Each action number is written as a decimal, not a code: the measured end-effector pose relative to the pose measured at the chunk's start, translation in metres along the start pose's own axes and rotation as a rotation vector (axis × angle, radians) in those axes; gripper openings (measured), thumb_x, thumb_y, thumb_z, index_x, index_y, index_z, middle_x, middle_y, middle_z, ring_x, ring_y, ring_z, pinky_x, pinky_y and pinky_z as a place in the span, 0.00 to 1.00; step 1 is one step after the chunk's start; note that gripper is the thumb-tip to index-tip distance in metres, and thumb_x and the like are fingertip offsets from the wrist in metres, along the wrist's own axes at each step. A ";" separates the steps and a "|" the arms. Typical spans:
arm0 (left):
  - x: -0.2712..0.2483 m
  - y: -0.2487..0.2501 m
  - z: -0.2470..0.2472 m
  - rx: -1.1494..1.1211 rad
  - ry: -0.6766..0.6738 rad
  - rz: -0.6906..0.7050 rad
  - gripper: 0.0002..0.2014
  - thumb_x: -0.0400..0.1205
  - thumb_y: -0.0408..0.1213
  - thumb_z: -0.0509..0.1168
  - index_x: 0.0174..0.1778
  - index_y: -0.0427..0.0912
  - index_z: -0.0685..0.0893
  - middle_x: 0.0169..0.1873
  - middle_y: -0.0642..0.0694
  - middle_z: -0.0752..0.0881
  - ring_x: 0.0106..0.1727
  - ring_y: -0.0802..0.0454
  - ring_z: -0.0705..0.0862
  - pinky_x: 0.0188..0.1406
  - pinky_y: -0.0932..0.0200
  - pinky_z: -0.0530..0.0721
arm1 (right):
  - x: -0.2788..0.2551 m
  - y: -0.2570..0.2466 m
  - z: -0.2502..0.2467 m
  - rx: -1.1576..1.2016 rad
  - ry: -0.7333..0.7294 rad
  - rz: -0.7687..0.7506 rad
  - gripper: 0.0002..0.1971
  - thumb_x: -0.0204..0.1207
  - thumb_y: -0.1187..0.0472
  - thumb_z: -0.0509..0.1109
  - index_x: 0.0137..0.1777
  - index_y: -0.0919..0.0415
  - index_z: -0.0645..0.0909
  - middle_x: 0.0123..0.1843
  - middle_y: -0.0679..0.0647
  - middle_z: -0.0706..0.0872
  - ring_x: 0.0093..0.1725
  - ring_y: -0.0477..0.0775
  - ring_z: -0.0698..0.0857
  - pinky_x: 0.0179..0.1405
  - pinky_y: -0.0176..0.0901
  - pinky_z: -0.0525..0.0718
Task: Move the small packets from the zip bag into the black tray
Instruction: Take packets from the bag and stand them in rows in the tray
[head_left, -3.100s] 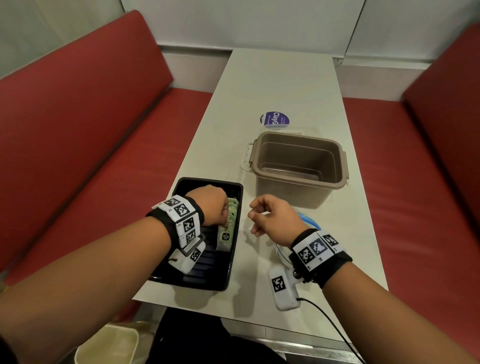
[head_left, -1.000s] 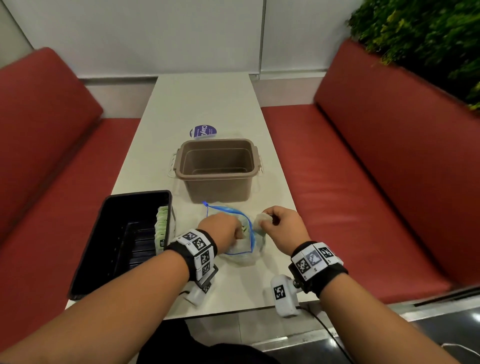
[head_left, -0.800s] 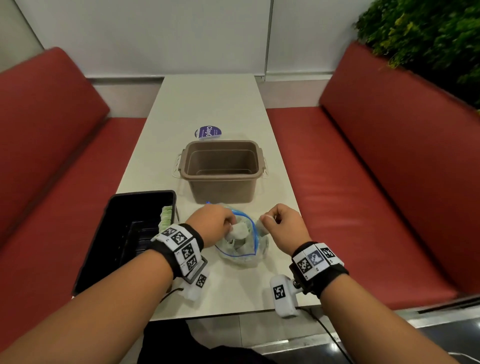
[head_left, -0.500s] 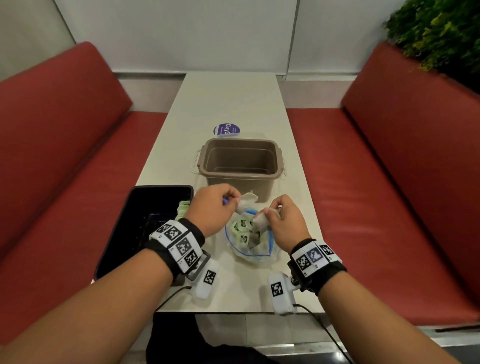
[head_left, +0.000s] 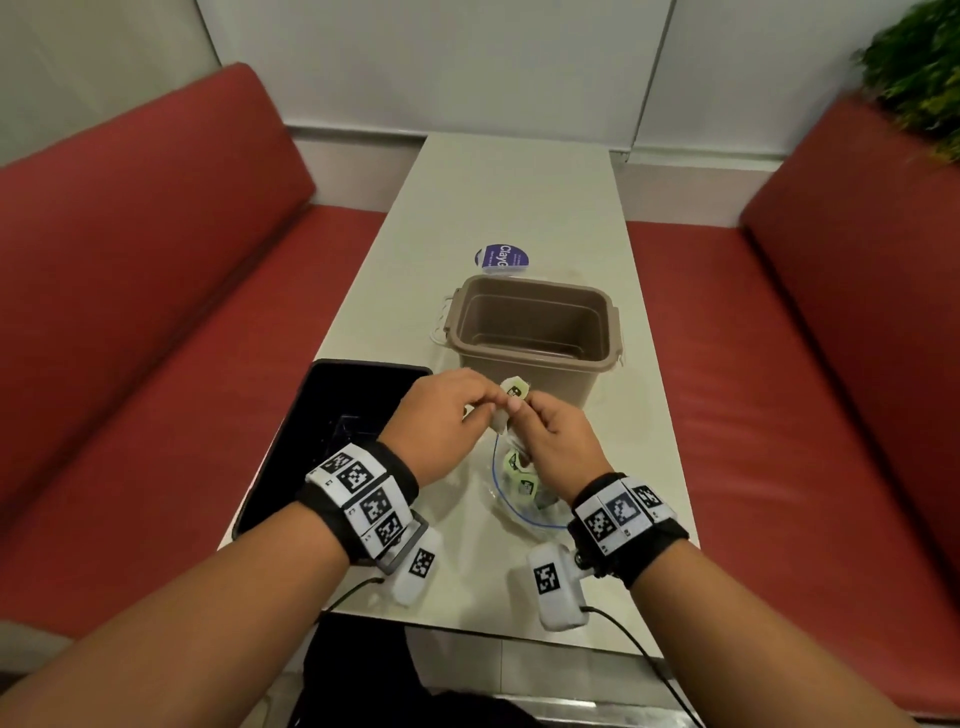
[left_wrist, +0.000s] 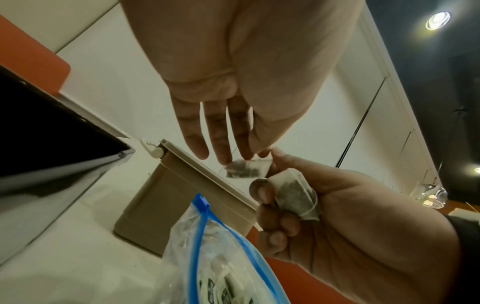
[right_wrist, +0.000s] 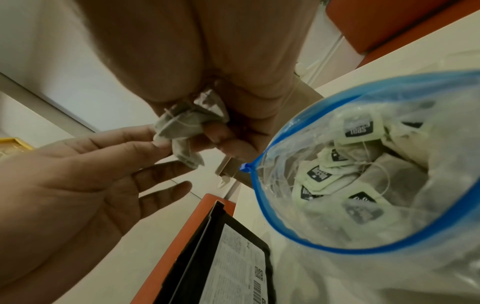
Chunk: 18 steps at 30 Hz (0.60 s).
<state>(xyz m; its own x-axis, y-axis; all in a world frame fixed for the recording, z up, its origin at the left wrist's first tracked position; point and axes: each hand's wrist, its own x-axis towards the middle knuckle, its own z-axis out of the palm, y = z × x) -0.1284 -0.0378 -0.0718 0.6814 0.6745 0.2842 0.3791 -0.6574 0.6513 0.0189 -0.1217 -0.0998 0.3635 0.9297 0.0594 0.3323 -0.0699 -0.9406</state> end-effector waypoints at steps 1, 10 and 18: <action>0.000 -0.002 -0.004 -0.002 -0.005 -0.024 0.10 0.80 0.32 0.69 0.52 0.48 0.91 0.48 0.56 0.88 0.49 0.60 0.85 0.56 0.57 0.85 | 0.002 0.001 0.002 -0.018 -0.005 -0.008 0.18 0.85 0.53 0.64 0.39 0.66 0.78 0.27 0.49 0.74 0.28 0.51 0.73 0.30 0.57 0.80; 0.015 -0.015 -0.057 0.305 -0.146 -0.011 0.08 0.82 0.41 0.69 0.56 0.51 0.90 0.48 0.54 0.87 0.46 0.56 0.82 0.53 0.54 0.81 | 0.016 -0.016 0.031 -0.196 -0.158 -0.138 0.19 0.85 0.55 0.65 0.31 0.46 0.73 0.25 0.44 0.74 0.28 0.42 0.72 0.30 0.37 0.71; 0.006 -0.040 -0.096 0.510 -0.259 -0.196 0.05 0.79 0.44 0.69 0.48 0.55 0.90 0.40 0.57 0.90 0.43 0.56 0.86 0.46 0.56 0.84 | 0.029 -0.020 0.055 -0.138 -0.200 0.050 0.09 0.79 0.64 0.59 0.51 0.48 0.75 0.34 0.56 0.86 0.31 0.54 0.82 0.37 0.55 0.85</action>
<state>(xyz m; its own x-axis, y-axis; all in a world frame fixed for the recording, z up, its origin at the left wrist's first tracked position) -0.2001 0.0251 -0.0285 0.6748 0.7374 -0.0295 0.7215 -0.6508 0.2362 -0.0248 -0.0735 -0.0973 0.2071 0.9760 -0.0666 0.4388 -0.1536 -0.8853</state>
